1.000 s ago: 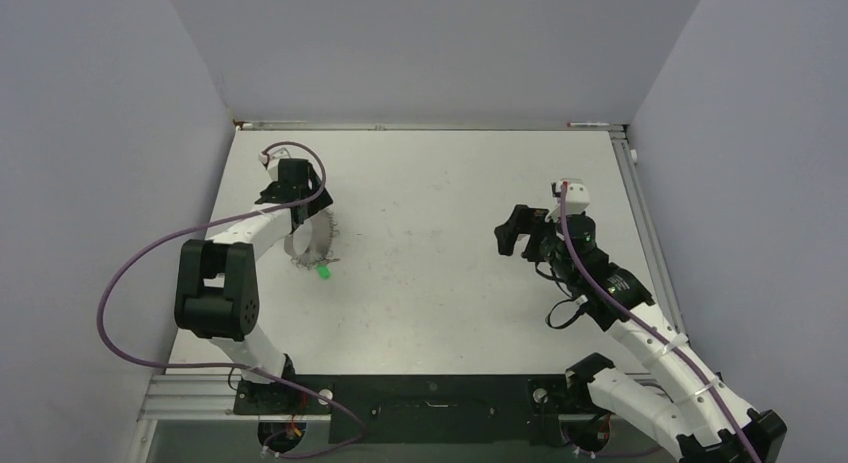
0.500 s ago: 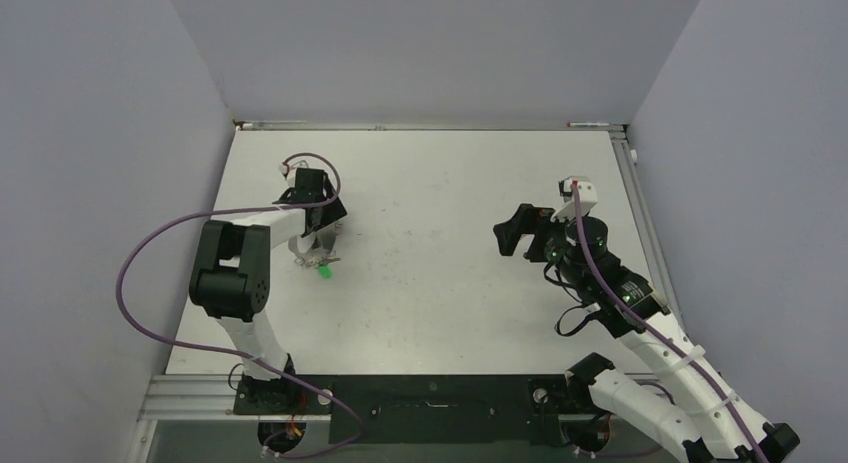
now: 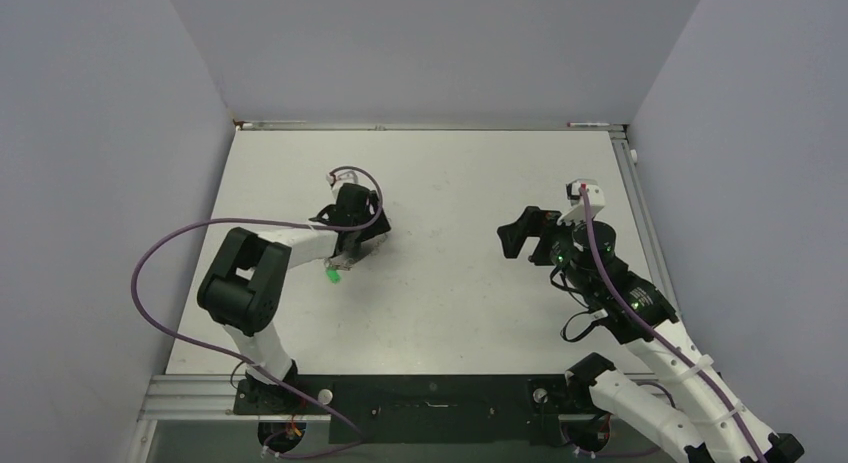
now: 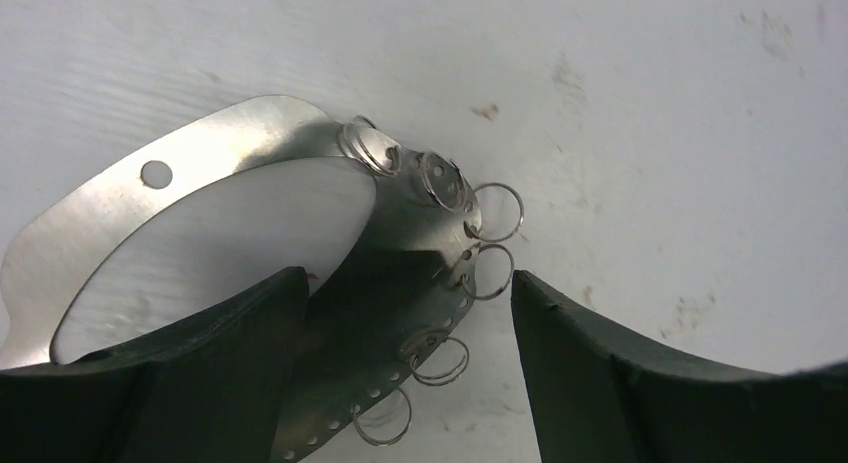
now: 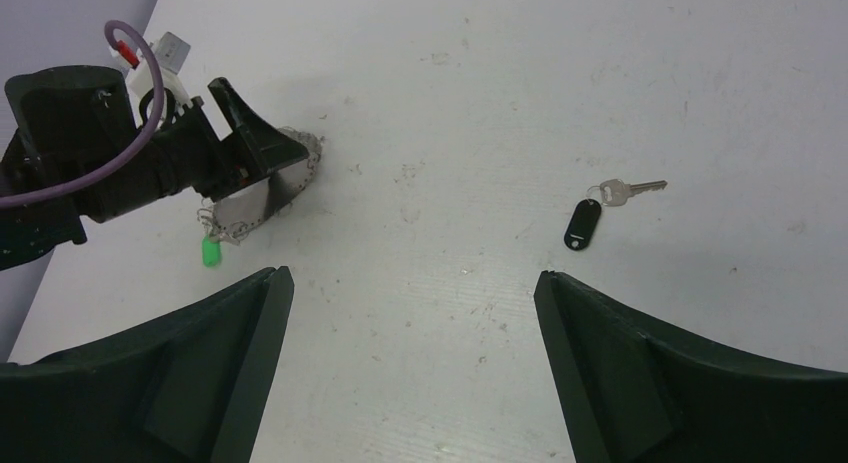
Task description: Put the keys on the keyring
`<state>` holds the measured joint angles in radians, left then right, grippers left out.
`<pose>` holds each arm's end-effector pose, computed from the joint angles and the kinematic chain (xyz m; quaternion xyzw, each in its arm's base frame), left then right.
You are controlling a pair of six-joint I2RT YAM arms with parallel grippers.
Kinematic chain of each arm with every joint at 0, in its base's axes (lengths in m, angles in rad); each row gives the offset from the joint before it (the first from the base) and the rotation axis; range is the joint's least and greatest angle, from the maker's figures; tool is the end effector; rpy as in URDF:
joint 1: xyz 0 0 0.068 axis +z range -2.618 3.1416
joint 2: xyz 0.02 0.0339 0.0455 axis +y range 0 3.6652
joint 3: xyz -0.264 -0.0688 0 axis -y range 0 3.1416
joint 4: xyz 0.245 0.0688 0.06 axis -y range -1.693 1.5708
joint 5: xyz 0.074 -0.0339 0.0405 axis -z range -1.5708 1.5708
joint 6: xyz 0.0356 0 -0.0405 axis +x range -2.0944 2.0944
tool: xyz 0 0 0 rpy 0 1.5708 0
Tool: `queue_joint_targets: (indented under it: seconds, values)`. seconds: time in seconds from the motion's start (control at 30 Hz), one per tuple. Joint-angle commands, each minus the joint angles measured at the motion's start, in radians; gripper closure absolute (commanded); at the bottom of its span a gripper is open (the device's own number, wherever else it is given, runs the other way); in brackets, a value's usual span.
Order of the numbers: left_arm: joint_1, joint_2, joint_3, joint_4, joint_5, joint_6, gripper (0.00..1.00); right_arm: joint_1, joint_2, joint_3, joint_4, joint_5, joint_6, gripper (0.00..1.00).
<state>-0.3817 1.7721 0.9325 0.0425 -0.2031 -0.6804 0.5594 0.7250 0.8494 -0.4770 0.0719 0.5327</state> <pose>0.3341 -0.1264 0.1520 -0.1749 0.9054 -0.1091 0.3712 0.1377 0.0832 0.3407 0.0096 0.8198 0.2717 0.5039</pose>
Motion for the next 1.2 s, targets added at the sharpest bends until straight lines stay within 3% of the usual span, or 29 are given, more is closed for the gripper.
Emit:
queue_joint_targets:
  seconds: [0.0,0.23,0.43,0.6,0.77,0.87,0.93,0.97,1.07,1.17]
  values:
    - [-0.109,-0.030,-0.058,-0.059,0.100,-0.117,0.28,0.009,-0.024,0.044,0.004,0.021,0.007,0.02]
    - [-0.288,-0.056,-0.035,-0.033,0.095,-0.177,0.26,0.010,-0.023,0.048,-0.005,0.036,-0.002,0.02]
    - [-0.381,-0.216,0.048,-0.228,-0.142,-0.058,0.24,0.010,-0.028,0.038,-0.016,0.060,-0.013,0.02]
    - [-0.444,-0.358,0.029,-0.265,-0.281,0.051,0.24,0.010,-0.006,0.024,-0.004,0.070,-0.002,0.02]
    - [-0.500,-0.446,-0.034,-0.196,-0.290,0.217,0.13,0.013,0.022,0.035,-0.016,0.108,-0.018,0.02]
    - [-0.535,-0.501,-0.004,-0.210,-0.352,0.307,0.16,0.013,0.026,0.038,-0.020,0.168,-0.015,0.01]
    - [-0.552,-0.606,-0.065,-0.081,-0.347,0.391,0.01,0.013,0.013,0.042,-0.029,0.216,0.020,0.05]
    - [-0.552,-0.659,-0.130,0.028,-0.330,0.425,0.03,0.013,0.000,0.039,-0.026,0.231,0.037,0.06]
    - [-0.541,-0.781,-0.257,0.151,-0.305,0.421,0.04,0.013,-0.076,-0.006,0.032,0.185,0.035,0.06]
    - [-0.488,-0.783,-0.260,0.085,-0.288,0.350,0.04,0.013,-0.169,-0.084,0.120,0.103,-0.023,0.06]
